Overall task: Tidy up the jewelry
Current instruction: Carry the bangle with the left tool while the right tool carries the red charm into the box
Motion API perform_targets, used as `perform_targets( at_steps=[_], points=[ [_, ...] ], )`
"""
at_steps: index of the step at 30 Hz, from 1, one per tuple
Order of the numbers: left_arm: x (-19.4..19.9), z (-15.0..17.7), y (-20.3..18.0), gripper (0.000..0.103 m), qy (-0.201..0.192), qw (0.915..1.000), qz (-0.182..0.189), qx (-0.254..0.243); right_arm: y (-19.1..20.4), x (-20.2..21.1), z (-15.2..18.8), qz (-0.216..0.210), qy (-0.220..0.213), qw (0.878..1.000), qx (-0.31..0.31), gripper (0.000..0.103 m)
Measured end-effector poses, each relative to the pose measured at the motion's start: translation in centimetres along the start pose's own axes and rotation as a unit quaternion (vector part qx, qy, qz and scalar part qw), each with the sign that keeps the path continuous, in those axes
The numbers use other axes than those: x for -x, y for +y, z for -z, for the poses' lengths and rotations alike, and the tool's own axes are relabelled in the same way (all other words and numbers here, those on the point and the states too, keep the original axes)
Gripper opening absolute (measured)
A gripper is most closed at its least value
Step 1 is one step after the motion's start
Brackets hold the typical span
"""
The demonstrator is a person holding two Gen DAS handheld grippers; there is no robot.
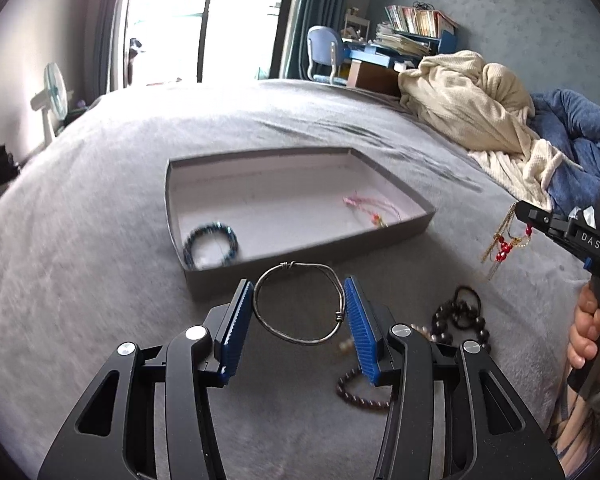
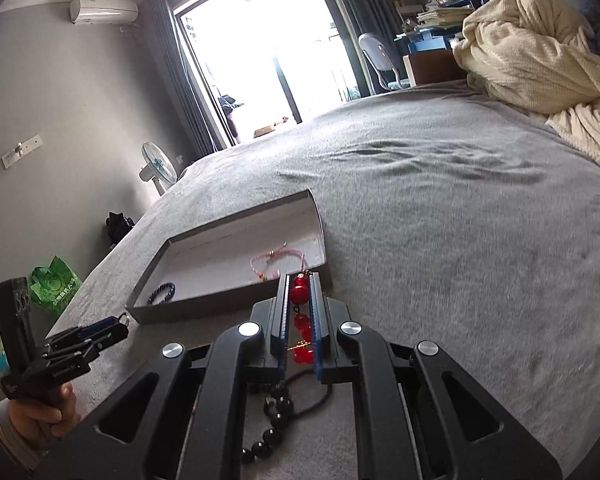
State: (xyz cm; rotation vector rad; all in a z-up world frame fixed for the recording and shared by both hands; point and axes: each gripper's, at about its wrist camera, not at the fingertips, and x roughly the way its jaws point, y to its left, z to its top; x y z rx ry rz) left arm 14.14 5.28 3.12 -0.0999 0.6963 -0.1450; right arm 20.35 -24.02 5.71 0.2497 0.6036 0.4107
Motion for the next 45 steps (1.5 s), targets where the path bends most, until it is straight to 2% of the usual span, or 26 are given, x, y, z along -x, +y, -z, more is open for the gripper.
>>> perform_targets(
  at_steps=[8,18,28,37,45],
  points=[
    [-0.7,-3.1,1.1,0.048,-0.003,0.9998,-0.017,-0.005,1.3,-1.3,-2.9,-0.008,-0.009,1.0,0.024,0.009],
    [-2.5,-6.6,2.8,0.048,-0.002,0.9994,-0.035,-0.004,3.6,-5.2,-7.8,-0.02,-0.012,0.998,0.065,0.009],
    [-6.3,-9.3,5.4,0.048,0.025,0.9988,-0.043,0.006,5.2,-11.4,-11.1,-0.036,0.018,0.996,0.078,0.009],
    [-10.6,-10.5,6.0,0.048,0.068,0.9968,-0.042,0.004,5.1,-18.4,-11.0,-0.022,0.069,0.995,0.069,0.009],
    [-14.0,-10.4,5.9,0.048,0.119,0.9914,-0.054,-0.009,4.3,-22.5,-9.7,-0.006,0.113,0.991,0.071,0.009]
  ],
)
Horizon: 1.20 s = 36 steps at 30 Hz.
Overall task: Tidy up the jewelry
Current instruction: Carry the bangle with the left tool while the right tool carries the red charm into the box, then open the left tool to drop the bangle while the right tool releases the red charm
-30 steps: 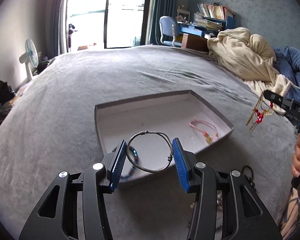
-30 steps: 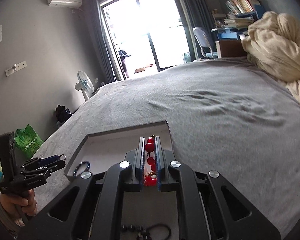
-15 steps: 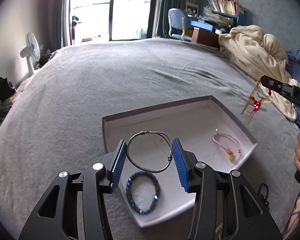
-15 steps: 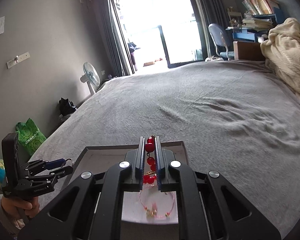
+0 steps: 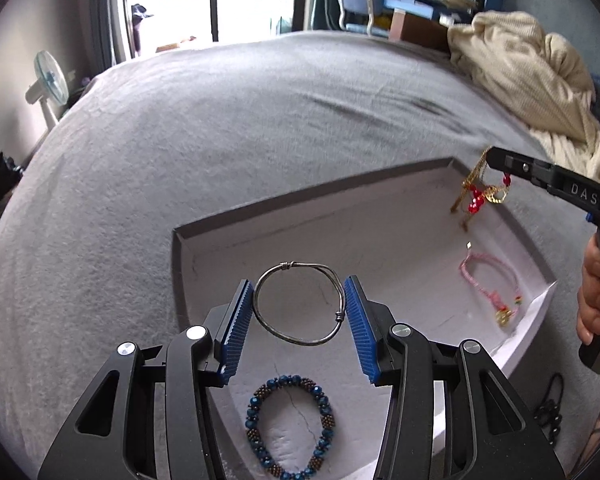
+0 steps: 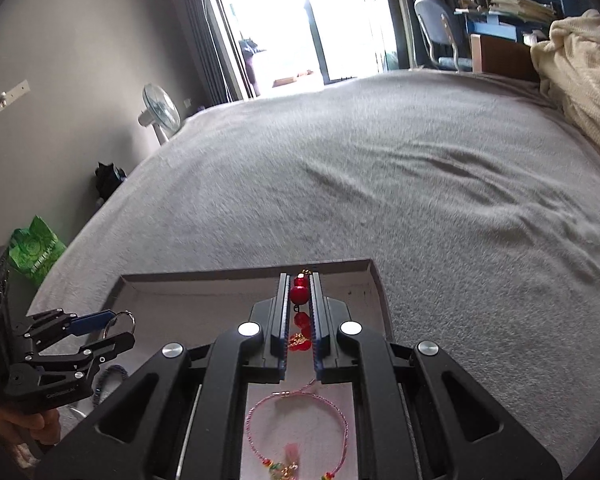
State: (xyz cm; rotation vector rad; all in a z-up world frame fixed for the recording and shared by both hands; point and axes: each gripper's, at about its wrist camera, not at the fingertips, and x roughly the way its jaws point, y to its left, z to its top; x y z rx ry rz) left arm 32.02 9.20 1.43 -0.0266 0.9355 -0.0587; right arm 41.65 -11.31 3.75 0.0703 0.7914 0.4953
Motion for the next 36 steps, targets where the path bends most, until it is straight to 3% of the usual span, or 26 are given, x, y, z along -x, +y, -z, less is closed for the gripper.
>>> perform_targets(
  at_steps=[11,14,16,17,25,30,36],
  points=[
    [-1.7,0.4,-0.4,0.049,0.027,0.9996,0.003,-0.003,-0.1,-2.7,1.3,0.018,0.042,0.999,0.012,0.009],
    [-1.4,0.4,-0.3,0.057,0.019,0.9998,-0.001,-0.002,0.0,-2.6,1.3,0.022,0.042,0.999,0.017,0.013],
    [-0.9,0.4,-0.4,0.071,0.008,0.9999,-0.006,-0.006,0.0,-2.0,1.2,0.021,0.031,0.999,0.017,0.031],
    [-0.6,0.4,-0.5,0.074,0.001,0.9999,-0.008,-0.008,0.1,-1.4,1.2,0.018,0.023,0.999,0.017,0.036],
    [2.4,1.0,0.2,0.087,-0.05,0.9986,-0.011,0.014,0.3,3.0,2.2,0.015,-0.028,0.999,0.024,0.071],
    [4.8,2.1,0.1,0.091,-0.083,0.9961,-0.005,0.031,0.1,5.7,3.6,0.024,-0.056,0.998,0.029,0.084],
    [6.7,3.7,-0.9,0.093,-0.099,0.995,-0.01,0.015,-0.4,7.8,5.2,0.03,-0.067,0.997,0.023,0.096]
  ],
)
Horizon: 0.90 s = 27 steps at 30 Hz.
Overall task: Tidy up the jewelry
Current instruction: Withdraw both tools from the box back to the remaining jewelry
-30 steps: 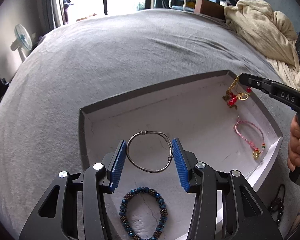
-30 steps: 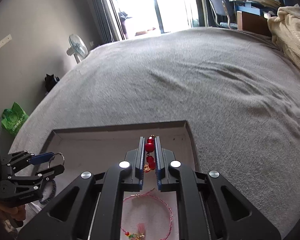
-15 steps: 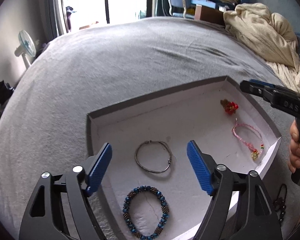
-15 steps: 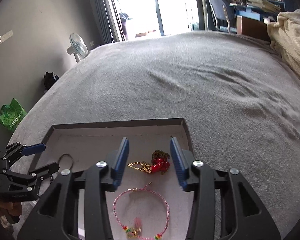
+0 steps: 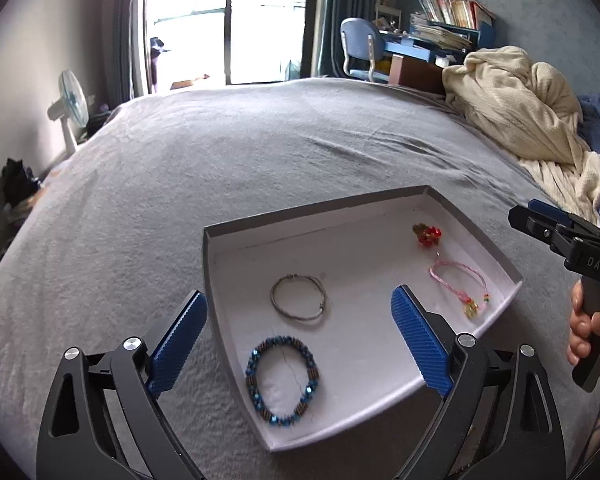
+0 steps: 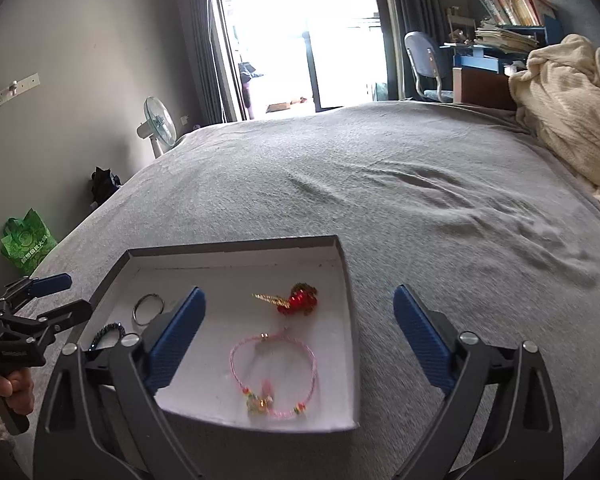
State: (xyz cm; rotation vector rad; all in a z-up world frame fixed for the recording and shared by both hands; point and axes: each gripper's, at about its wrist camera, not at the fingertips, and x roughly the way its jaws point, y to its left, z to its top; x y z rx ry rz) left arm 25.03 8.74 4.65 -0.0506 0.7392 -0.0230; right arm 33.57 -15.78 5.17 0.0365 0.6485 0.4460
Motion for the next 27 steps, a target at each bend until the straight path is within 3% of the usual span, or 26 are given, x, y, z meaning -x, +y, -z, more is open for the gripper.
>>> perform_targets(
  at_steps=[8,21,27],
  points=[
    [3.1,2.0,-1.4,0.095,-0.03,0.9995,0.011,0.004,0.1,2.5,2.6,0.0,-0.008,1.0,0.002,0.097],
    [5.9,7.0,-3.4,0.095,-0.033,0.9989,0.029,0.014,-0.1,6.4,7.7,0.011,-0.011,1.0,0.008,0.097],
    [6.6,9.1,-4.5,0.095,-0.024,0.9985,0.047,0.017,-1.0,7.5,10.0,0.018,-0.002,1.0,-0.022,0.097]
  ],
)
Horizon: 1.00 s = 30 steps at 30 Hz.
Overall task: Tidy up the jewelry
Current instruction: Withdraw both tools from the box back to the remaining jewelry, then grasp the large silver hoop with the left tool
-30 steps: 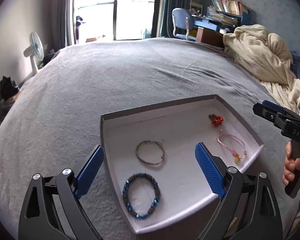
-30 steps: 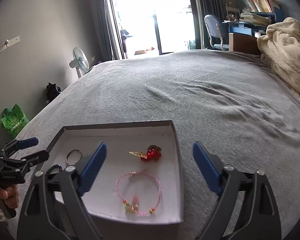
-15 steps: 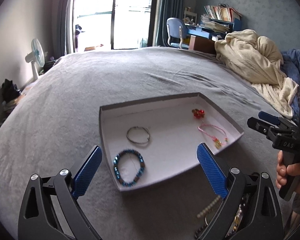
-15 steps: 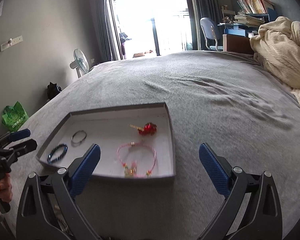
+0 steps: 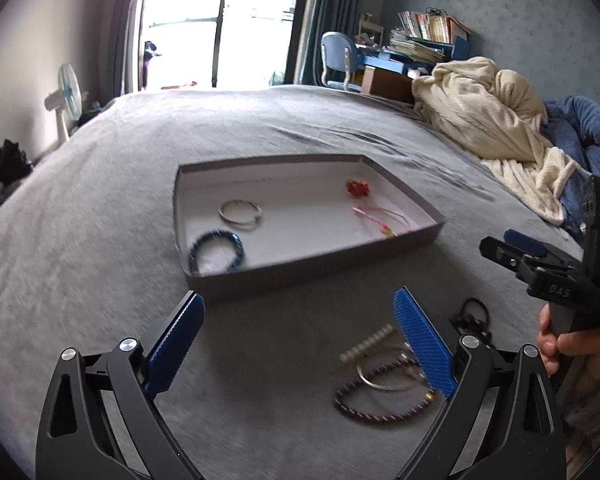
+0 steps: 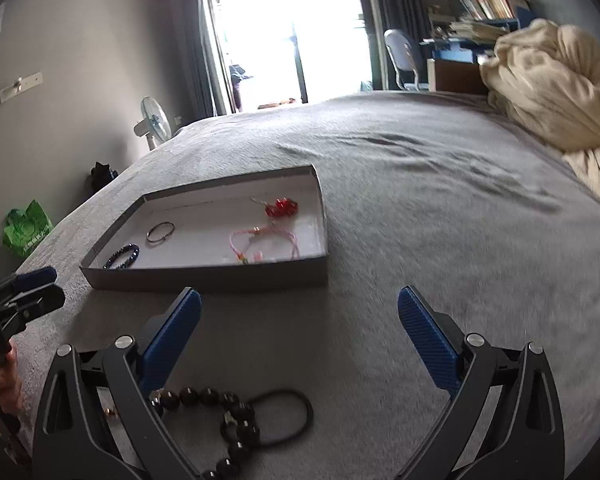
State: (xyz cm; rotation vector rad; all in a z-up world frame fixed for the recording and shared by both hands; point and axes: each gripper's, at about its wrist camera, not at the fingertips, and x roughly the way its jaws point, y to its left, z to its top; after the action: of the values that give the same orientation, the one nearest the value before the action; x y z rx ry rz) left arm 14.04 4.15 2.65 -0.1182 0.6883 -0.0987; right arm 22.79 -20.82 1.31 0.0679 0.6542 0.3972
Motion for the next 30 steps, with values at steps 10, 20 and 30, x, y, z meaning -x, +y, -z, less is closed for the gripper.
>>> perform_targets(
  at_steps=[10,20,30],
  points=[
    [0.2,2.4,-2.1,0.095,0.024,0.9988,0.035,-0.025,-0.8,1.7,2.2,0.009,0.005,1.0,-0.022,0.097],
    [-0.7,3.9,-4.7,0.093,0.059,0.9954,0.059,-0.047,-0.5,2.7,3.7,0.006,0.008,0.999,-0.036,0.097],
    [-3.6,3.5,-4.4,0.058,0.115,0.9912,0.067,0.004,0.5,3.1,4.7,0.005,0.013,1.0,-0.021,0.097]
  ],
)
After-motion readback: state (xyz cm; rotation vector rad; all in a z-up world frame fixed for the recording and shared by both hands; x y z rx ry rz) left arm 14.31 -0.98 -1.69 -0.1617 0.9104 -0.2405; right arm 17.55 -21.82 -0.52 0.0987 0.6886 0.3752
